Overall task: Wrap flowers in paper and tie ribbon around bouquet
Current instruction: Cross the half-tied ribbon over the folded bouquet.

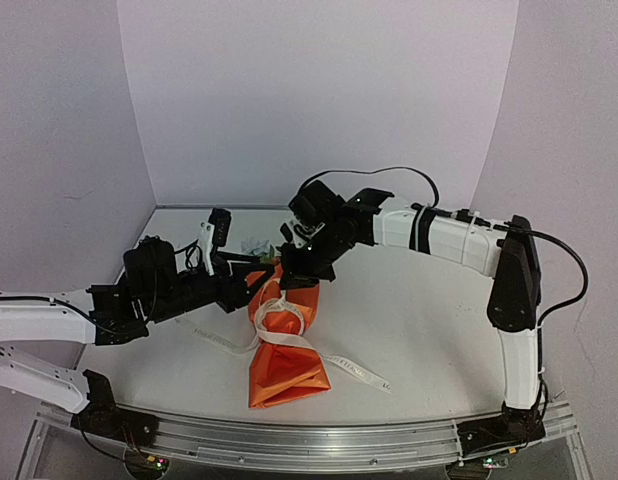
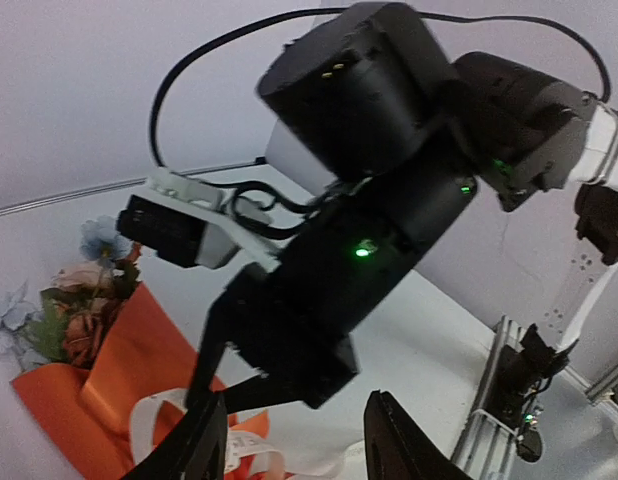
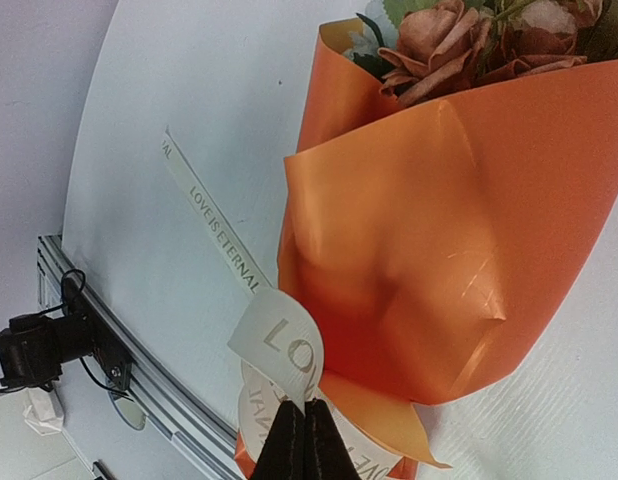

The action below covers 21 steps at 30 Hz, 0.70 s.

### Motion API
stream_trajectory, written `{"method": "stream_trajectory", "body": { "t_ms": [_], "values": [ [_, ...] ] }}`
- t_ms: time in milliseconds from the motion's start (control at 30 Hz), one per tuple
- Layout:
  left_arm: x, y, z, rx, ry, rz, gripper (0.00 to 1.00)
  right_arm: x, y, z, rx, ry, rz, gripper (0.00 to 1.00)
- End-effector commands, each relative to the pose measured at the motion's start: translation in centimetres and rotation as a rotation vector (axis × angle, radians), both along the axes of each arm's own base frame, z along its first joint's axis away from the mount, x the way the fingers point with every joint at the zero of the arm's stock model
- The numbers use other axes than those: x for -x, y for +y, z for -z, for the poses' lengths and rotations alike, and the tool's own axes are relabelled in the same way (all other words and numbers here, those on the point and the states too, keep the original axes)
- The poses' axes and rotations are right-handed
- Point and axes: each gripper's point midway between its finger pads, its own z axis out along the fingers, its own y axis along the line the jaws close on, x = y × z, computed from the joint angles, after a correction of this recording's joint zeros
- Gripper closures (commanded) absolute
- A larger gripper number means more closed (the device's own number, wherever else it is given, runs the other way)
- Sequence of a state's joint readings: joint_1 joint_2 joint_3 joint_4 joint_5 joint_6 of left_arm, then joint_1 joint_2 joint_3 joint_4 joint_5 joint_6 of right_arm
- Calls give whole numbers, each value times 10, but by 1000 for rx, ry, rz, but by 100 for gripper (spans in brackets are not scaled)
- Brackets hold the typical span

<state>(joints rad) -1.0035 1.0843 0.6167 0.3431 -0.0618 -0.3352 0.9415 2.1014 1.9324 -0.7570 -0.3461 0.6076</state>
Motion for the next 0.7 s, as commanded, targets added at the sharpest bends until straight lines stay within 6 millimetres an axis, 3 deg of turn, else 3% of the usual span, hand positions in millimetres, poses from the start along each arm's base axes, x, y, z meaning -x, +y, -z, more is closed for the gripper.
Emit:
{"method": "stream_trajectory", "body": {
  "t_ms": [0,133,433,667],
  "values": [
    [-11,22,51,-147,68,-62,42,17,14,-45,-93,-34,-31,100],
    [-13,22,59,-182,62,-53,40,28,21,-51,-102,-43,-49,100],
    [-22,19,75,-261,72,-70,56,34,20,-56,-89,-80,-48,100],
    [-25,15,76,-262,63,-67,60,37,25,-57,-90,-88,-60,100]
  ]
}}
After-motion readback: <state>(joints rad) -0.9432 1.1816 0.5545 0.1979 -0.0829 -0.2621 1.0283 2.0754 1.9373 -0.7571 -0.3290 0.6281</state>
